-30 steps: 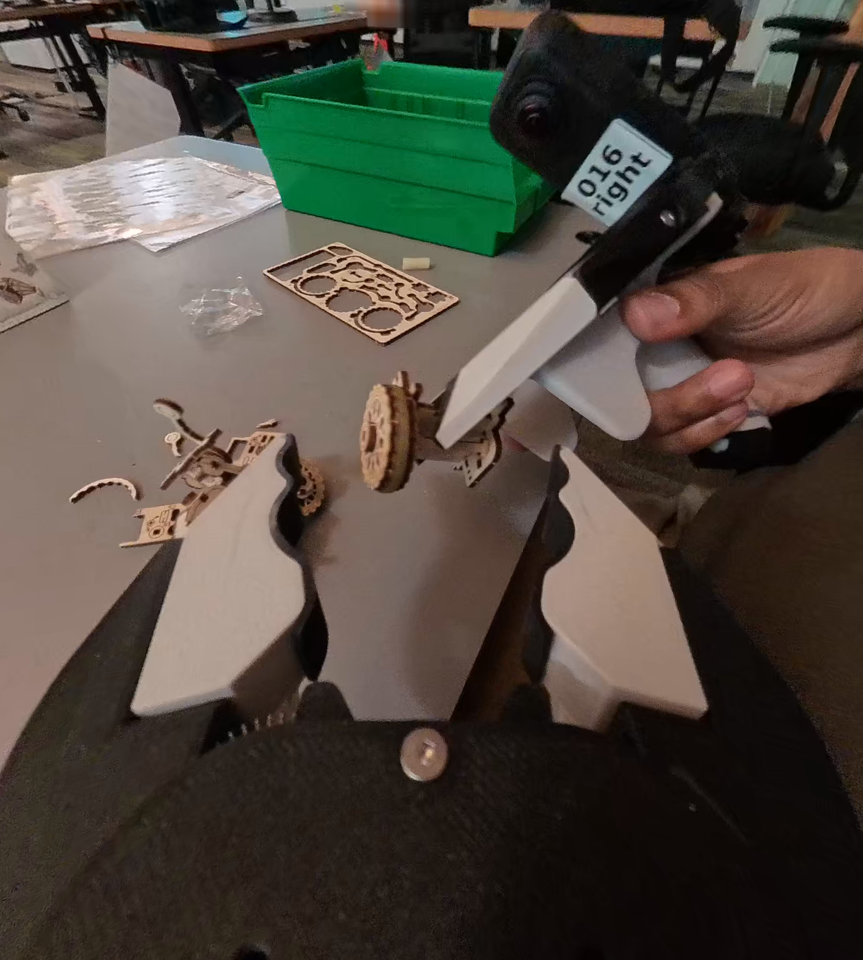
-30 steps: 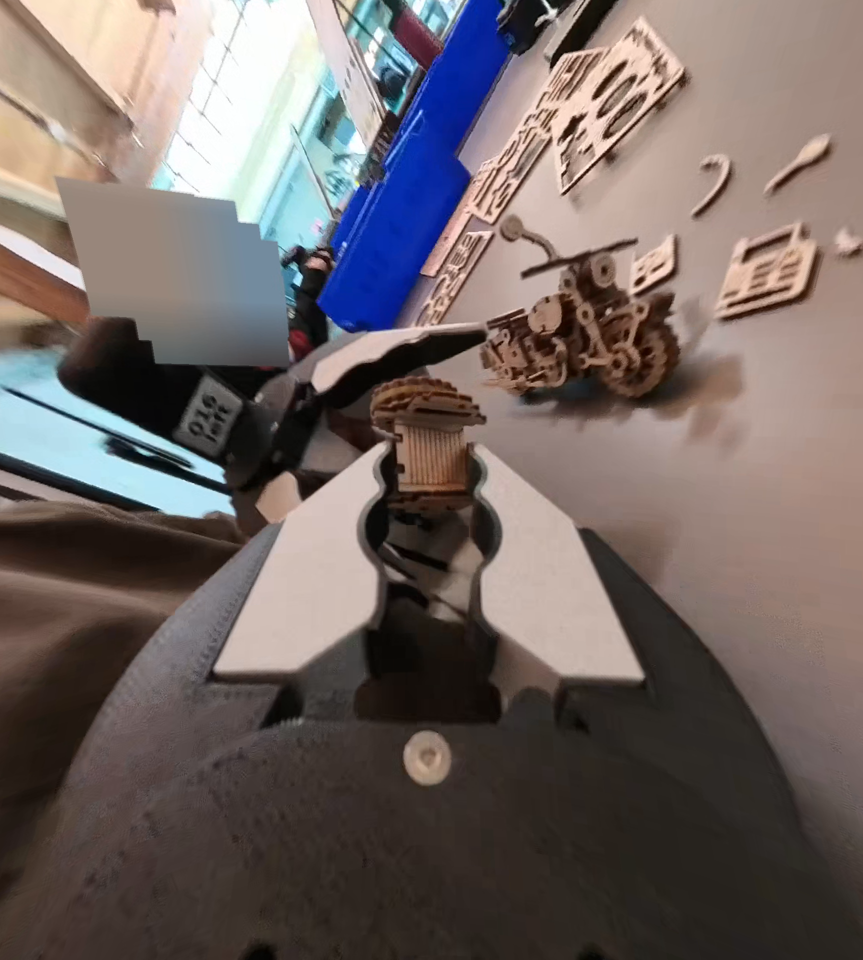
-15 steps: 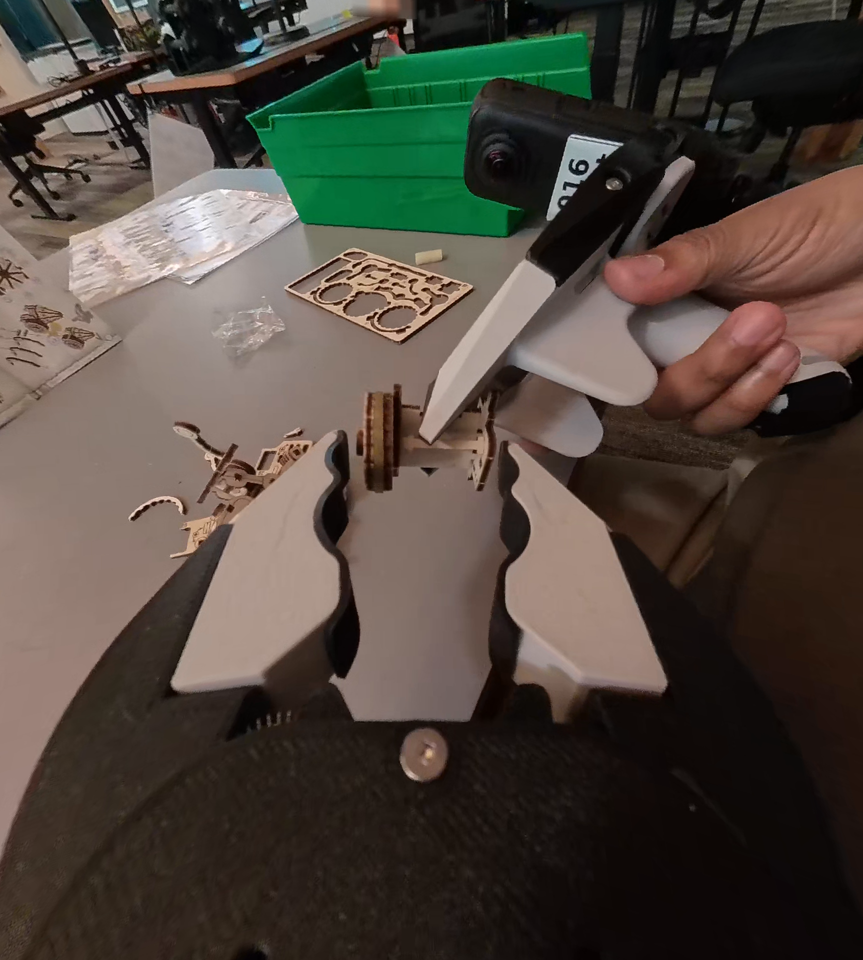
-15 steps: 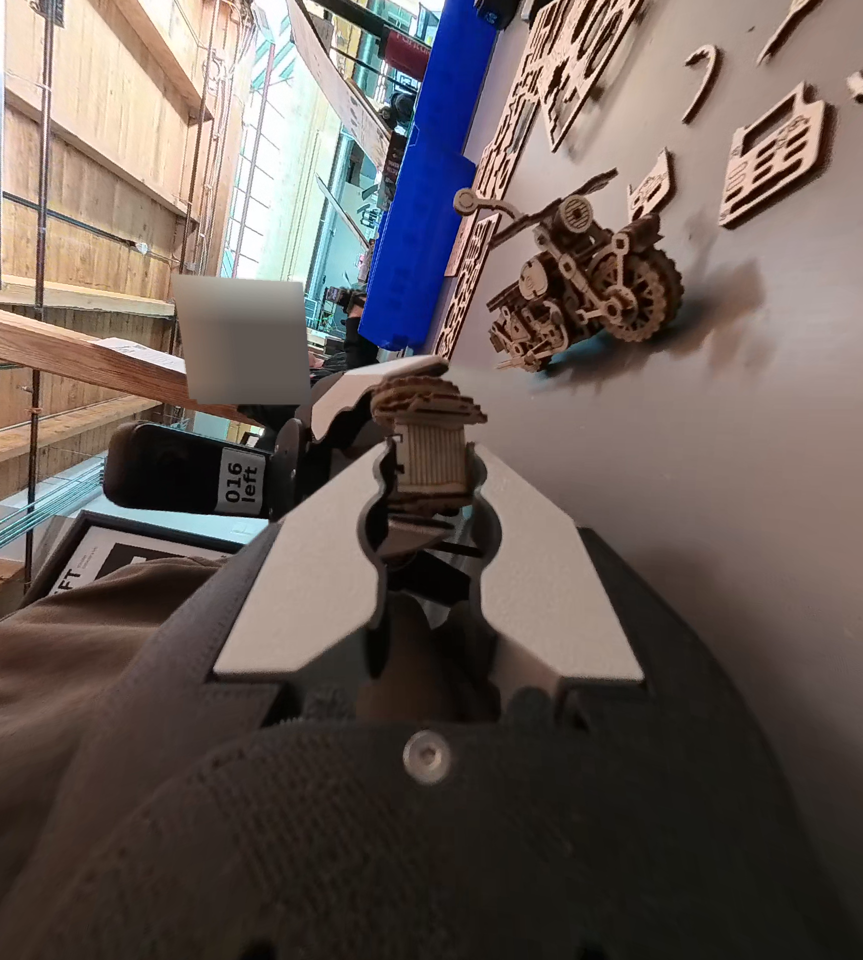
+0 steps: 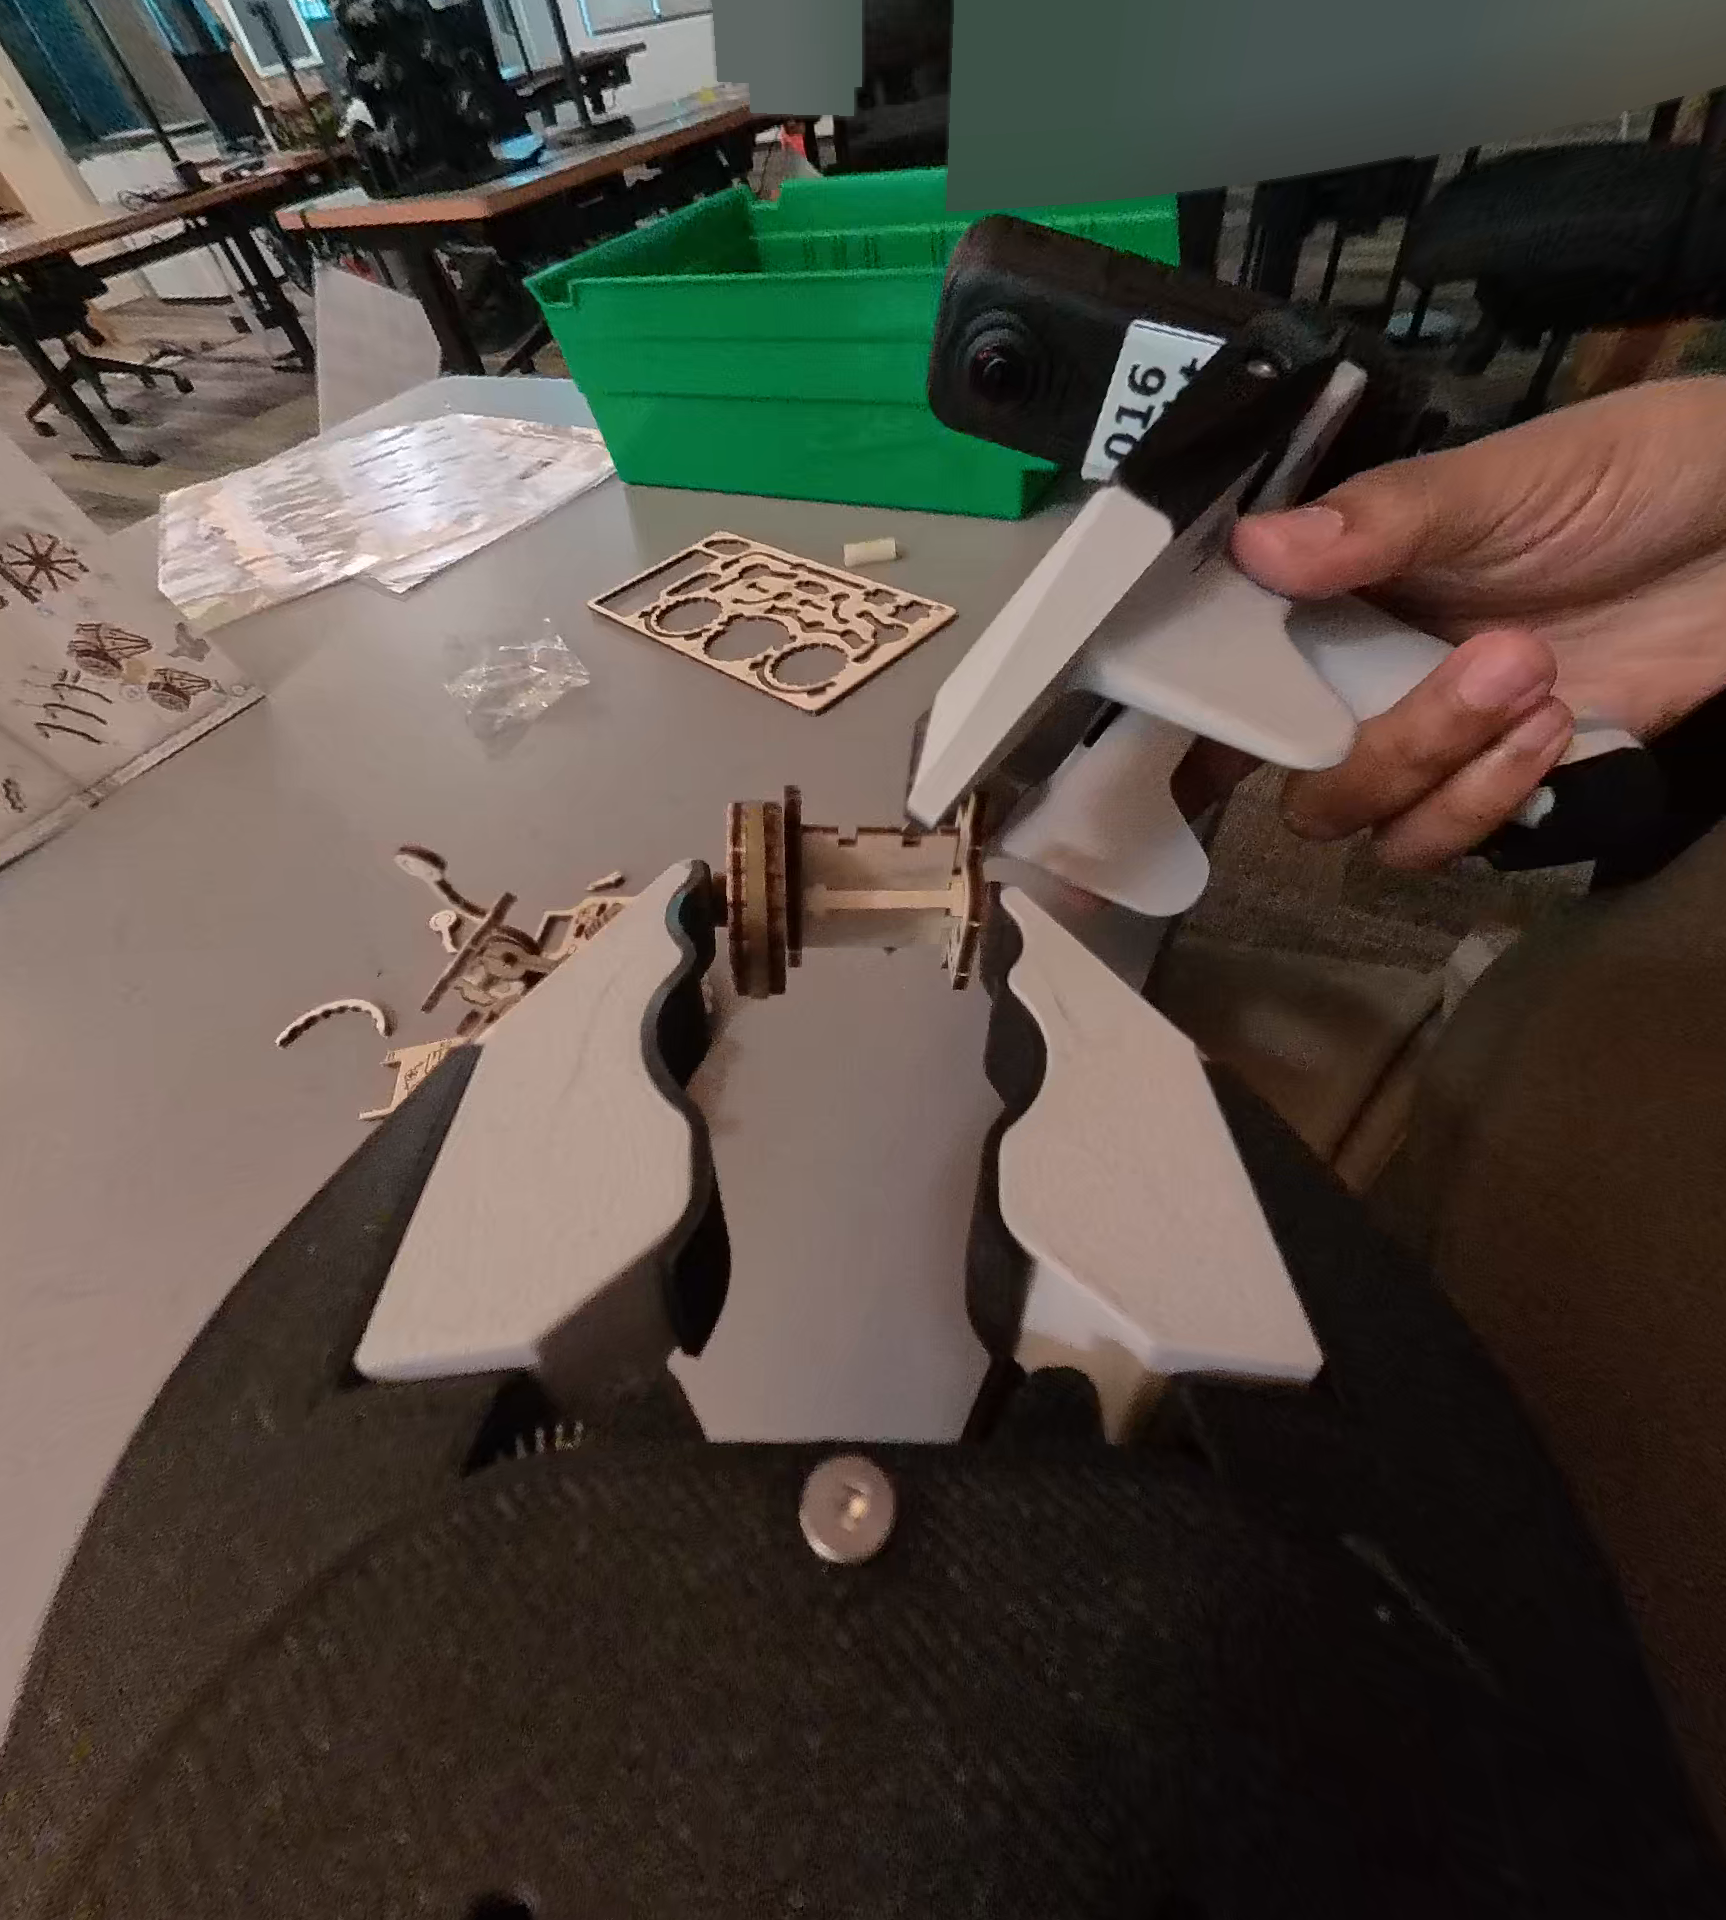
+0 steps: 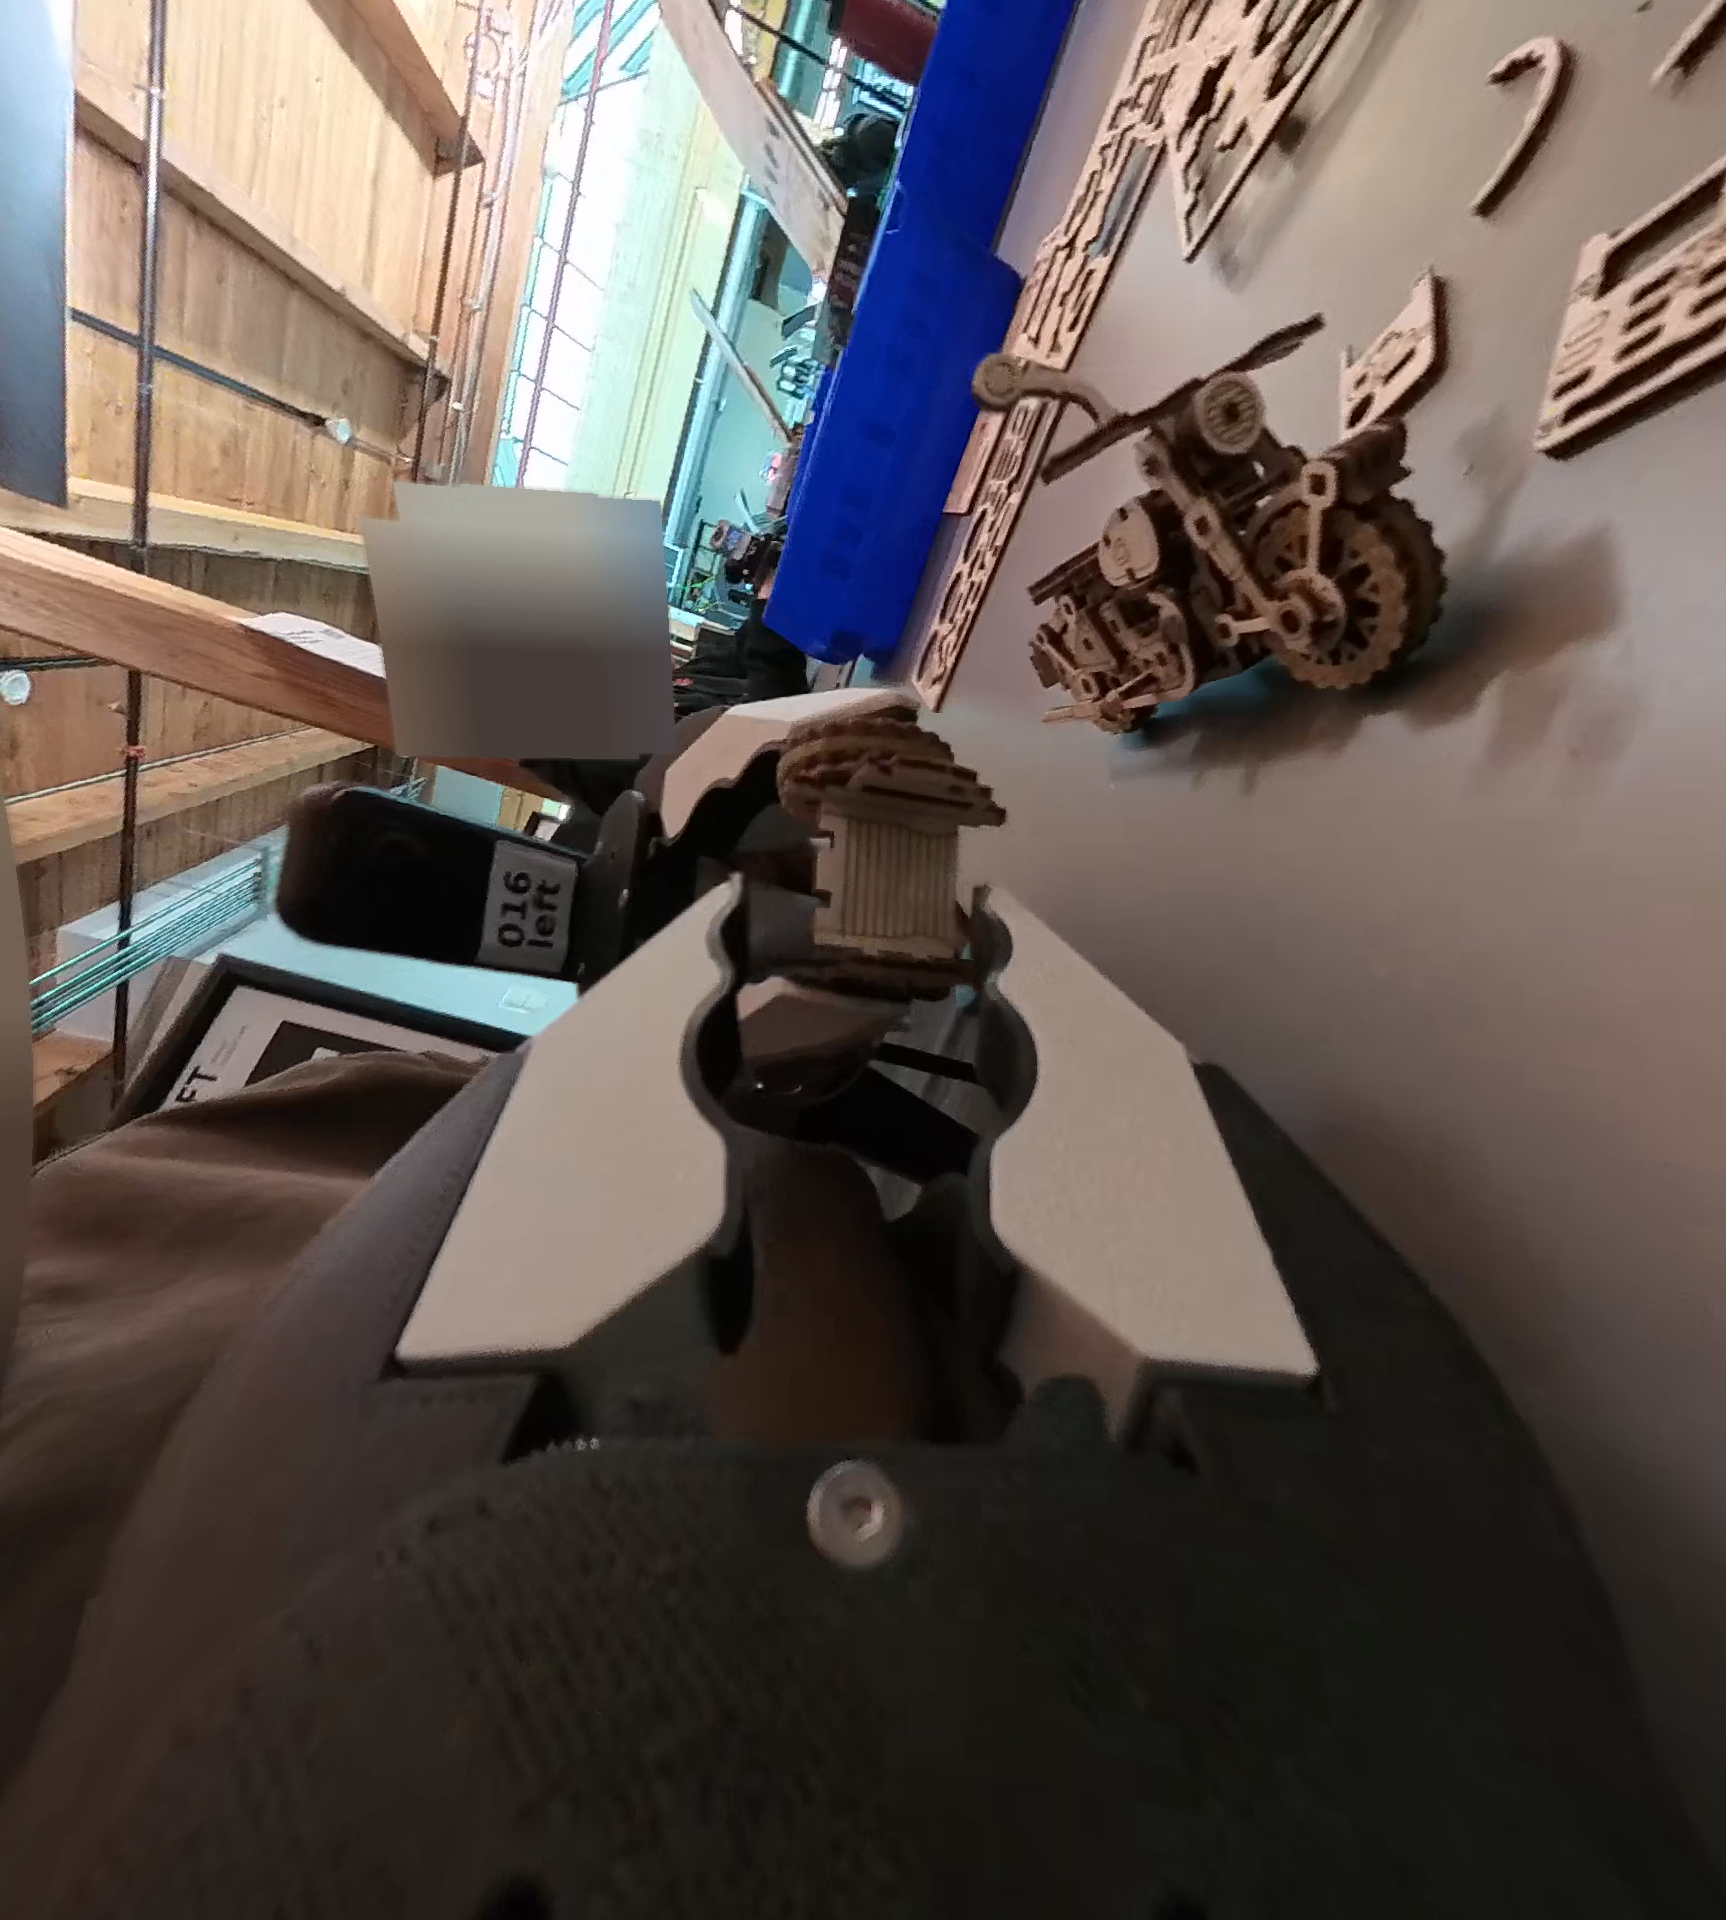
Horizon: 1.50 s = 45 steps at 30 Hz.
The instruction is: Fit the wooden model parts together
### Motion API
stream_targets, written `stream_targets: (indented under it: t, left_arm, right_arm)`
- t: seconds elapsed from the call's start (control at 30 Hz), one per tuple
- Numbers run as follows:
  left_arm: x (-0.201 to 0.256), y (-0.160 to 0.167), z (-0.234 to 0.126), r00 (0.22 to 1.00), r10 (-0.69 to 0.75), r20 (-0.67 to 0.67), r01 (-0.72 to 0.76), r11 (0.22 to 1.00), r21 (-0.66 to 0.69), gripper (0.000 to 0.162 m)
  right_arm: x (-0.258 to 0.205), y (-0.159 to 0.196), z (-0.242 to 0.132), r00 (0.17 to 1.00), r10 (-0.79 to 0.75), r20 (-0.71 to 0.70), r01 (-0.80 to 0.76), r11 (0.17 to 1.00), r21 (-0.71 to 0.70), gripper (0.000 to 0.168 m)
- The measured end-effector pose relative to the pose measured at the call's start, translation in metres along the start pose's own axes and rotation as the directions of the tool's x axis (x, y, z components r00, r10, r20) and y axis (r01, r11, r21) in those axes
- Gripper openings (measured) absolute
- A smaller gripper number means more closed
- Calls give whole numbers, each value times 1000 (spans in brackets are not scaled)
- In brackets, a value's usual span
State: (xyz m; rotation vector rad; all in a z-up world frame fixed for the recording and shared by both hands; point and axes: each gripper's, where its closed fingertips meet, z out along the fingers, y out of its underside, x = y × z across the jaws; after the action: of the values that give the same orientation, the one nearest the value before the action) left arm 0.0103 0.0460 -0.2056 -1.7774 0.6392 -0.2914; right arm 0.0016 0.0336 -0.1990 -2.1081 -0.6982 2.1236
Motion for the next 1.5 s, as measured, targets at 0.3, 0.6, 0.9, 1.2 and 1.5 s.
stream_targets:
  t: [0.3,0.6,0.9,1.2,1.5]
  left_arm:
    - [-5,-32,-22,930,-287,-229,333,922,196,48]
    - [41,-62,-51,854,-141,-501,332,889,316,48]
    - [64,-66,-57,806,-82,-587,319,895,313,48]
    - [62,-63,-55,815,-81,-574,309,899,312,48]
    - [59,-61,-52,829,-78,-554,293,905,310,48]
  right_arm:
    - [-21,-26,-29,875,-484,3,484,875,12,51]
    - [-59,27,-19,515,-838,182,854,519,-26,54]
    - [-72,46,-26,383,-884,270,920,392,-20,44]
    - [-69,44,-25,386,-887,253,919,393,-24,45]
    - [-67,43,-25,403,-878,257,911,412,-20,34]
